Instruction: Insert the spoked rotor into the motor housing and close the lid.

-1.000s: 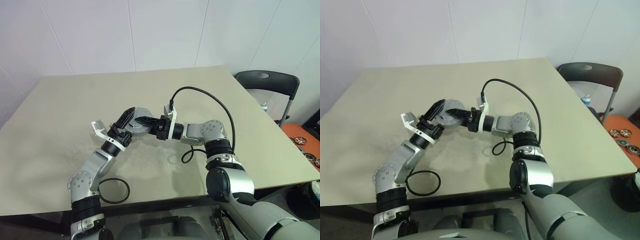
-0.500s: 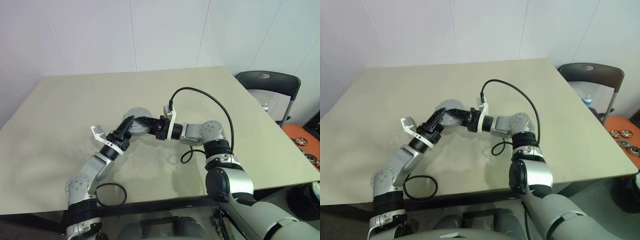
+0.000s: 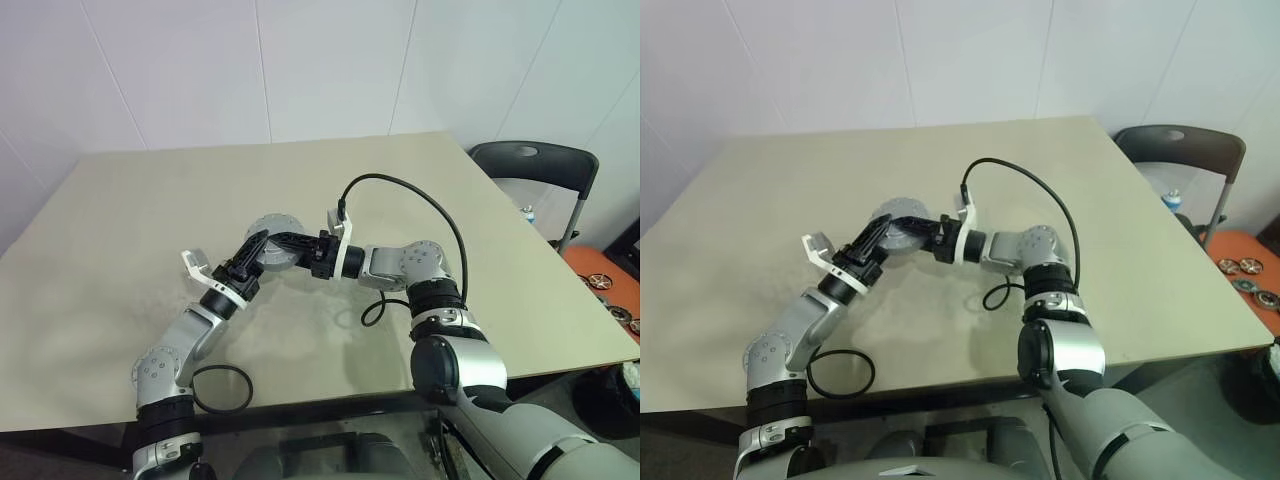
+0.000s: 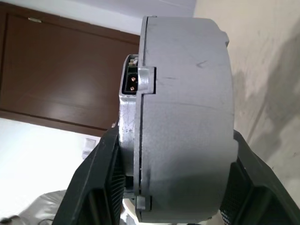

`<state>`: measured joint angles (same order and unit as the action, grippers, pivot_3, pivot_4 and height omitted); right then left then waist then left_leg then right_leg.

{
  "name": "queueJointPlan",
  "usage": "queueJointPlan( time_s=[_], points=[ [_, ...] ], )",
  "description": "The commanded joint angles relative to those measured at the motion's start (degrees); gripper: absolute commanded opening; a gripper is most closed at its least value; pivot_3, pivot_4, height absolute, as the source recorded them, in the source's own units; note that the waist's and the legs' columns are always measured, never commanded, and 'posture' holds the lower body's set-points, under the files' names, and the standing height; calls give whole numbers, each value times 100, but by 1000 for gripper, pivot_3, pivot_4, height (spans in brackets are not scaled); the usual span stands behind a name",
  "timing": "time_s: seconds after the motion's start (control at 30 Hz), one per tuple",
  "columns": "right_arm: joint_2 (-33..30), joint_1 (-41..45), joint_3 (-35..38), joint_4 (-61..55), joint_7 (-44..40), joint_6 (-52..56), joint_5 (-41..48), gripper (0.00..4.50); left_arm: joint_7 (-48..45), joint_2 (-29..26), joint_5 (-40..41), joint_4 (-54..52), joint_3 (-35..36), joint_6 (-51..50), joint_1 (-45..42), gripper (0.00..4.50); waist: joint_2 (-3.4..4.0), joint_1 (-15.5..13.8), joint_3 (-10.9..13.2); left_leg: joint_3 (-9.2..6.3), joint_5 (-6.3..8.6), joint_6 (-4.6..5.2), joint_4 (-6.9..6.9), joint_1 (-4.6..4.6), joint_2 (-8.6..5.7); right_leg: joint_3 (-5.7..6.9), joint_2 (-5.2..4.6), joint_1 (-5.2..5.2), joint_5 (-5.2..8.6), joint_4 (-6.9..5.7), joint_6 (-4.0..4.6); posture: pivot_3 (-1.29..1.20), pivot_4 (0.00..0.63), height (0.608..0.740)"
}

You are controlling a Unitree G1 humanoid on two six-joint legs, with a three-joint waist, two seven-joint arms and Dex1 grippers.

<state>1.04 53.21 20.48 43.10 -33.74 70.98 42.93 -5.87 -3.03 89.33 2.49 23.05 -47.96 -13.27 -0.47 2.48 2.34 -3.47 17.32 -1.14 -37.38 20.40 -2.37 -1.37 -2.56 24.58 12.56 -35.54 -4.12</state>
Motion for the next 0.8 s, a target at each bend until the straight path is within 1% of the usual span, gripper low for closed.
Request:
queueJointPlan(
  time_s=[0.03,0.07,0.1,0.2,0.53,0.8],
  points=[
    [17,-44,-414,-447,-142,-524,-278,2459,-61,-69,-64,-173,-57,45,-95,2132,0,1,0,0,0,0,0,0,0,0,1,0,0,0,0,0,0,740],
    [12,-43,-412,-423,-156,-475,-237,2852,-72,-72,-76,-166,-58,48,-95,2132,0,1,0,0,0,0,-1,0,0,0,1,0,0,-1,0,0,0,740],
    [18,22,-285,-309,-137,-261,-89,3098,-84,-80,-101,-160,-56,54,-96,2132,-2,-1,-1,1,0,0,-3,-1,-1,-1,1,0,0,-3,0,0,0,740],
    [14,126,-110,-92,-77,-24,44,3098,-109,-96,-164,-148,-38,59,-111,2132,-3,-6,-2,0,0,0,-5,0,-1,0,0,0,0,-4,0,0,0,740],
    [-124,54,-145,-4,-146,-164,-109,3098,-383,-250,-456,63,93,202,-221,2132,-3,-5,-2,0,0,0,-5,0,-1,0,0,0,0,-4,0,0,0,740],
    [-253,89,-235,249,-338,-325,-215,3098,-641,-790,-545,152,624,543,-307,2132,-2,8,-2,0,0,0,-2,-2,4,0,0,1,0,-4,1,0,0,740]
  ],
)
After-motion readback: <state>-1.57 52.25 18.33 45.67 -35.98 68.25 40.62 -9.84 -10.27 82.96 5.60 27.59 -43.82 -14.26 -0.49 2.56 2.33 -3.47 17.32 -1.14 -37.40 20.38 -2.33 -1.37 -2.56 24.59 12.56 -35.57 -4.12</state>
